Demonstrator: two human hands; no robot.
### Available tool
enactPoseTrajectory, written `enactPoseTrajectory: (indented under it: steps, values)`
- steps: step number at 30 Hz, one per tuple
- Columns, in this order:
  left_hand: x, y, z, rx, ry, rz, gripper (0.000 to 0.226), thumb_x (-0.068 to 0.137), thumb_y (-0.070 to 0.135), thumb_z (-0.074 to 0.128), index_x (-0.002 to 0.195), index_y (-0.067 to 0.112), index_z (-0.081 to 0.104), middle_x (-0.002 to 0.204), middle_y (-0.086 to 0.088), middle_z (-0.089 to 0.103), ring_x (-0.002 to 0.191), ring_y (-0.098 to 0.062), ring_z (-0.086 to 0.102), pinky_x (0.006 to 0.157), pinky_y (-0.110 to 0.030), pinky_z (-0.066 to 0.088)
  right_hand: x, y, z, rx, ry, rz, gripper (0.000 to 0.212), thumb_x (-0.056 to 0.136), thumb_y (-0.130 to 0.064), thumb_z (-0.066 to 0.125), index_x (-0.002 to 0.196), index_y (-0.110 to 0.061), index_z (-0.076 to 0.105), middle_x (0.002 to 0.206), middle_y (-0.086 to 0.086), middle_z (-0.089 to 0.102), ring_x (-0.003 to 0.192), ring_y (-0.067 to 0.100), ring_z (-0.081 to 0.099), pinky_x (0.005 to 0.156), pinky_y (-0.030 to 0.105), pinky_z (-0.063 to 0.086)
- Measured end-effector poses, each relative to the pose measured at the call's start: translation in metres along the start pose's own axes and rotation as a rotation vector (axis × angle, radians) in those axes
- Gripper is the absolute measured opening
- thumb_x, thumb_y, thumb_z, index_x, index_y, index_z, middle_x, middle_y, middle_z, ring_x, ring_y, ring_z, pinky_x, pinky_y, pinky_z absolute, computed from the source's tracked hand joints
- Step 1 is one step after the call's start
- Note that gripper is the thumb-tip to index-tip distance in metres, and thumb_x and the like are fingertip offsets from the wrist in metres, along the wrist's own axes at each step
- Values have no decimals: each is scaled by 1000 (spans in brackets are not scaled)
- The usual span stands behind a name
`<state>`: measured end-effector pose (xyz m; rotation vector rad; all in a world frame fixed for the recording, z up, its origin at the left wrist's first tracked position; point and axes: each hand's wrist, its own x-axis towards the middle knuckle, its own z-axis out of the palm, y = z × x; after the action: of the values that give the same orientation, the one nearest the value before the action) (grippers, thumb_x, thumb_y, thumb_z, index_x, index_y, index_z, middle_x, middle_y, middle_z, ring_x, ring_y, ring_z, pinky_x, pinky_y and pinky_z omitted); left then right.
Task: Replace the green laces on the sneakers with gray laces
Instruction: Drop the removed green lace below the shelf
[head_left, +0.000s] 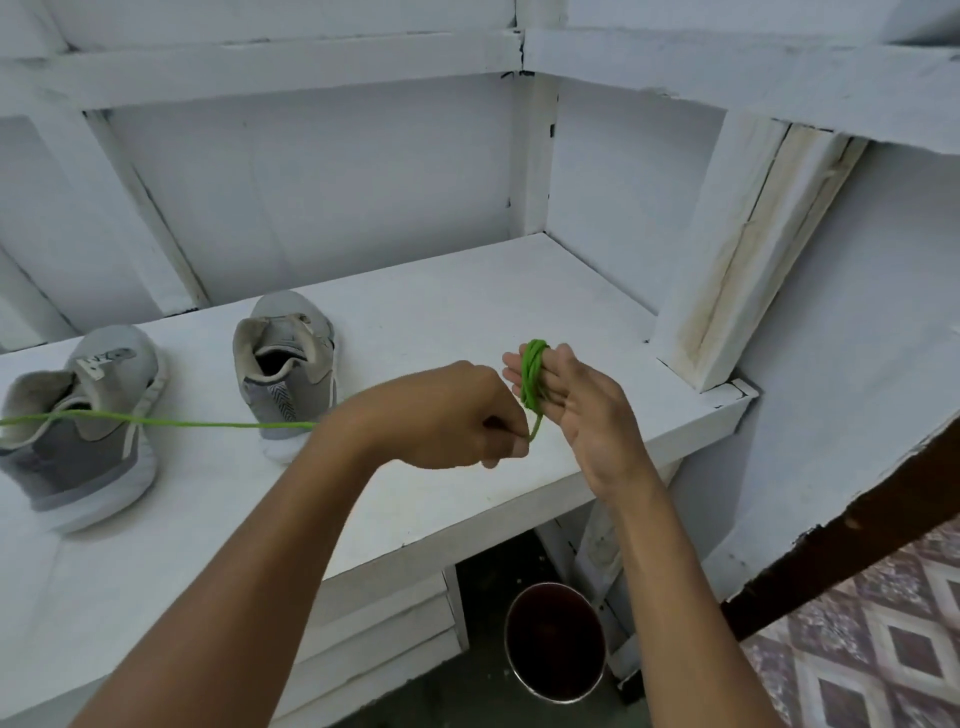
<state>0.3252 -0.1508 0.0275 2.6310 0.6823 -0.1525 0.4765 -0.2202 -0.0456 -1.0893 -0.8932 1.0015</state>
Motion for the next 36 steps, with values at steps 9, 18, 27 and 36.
enactPoseTrajectory:
  steps: [9, 18, 27, 36]
  values:
    - [-3, -29, -23, -110, 510, -126, 16, 95, 33, 64, 95, 22, 77, 70, 10, 67, 67, -8, 61, 61, -16, 43, -4, -13, 11, 106, -125, 73, 61, 92, -52, 39, 71, -9, 78, 68, 14, 72, 62, 26, 68, 65, 34, 54]
    - [6, -22, 28, -54, 89, -15, 29, 100, 31, 54, 94, 8, 71, 76, -2, 70, 70, -10, 62, 71, -27, 51, 11, 6, 12, 242, -10, 0, 56, 96, -45, 39, 127, -2, 58, 126, 13, 68, 118, 24, 64, 108, 40, 47]
    - [2, -46, -15, -270, 442, -10, 26, 93, 39, 65, 77, 20, 72, 47, 15, 50, 46, -4, 41, 48, -15, 32, -4, 1, 17, -125, -109, 90, 66, 98, -56, 30, 84, -9, 73, 72, 14, 71, 71, 26, 65, 67, 30, 51]
    - [17, -48, 46, -210, 159, -70, 22, 103, 21, 48, 104, 27, 69, 74, 16, 60, 66, 6, 54, 65, -14, 39, 9, 5, 17, 611, -56, 84, 59, 101, -40, 34, 122, 7, 62, 124, 25, 65, 117, 34, 64, 100, 37, 53]
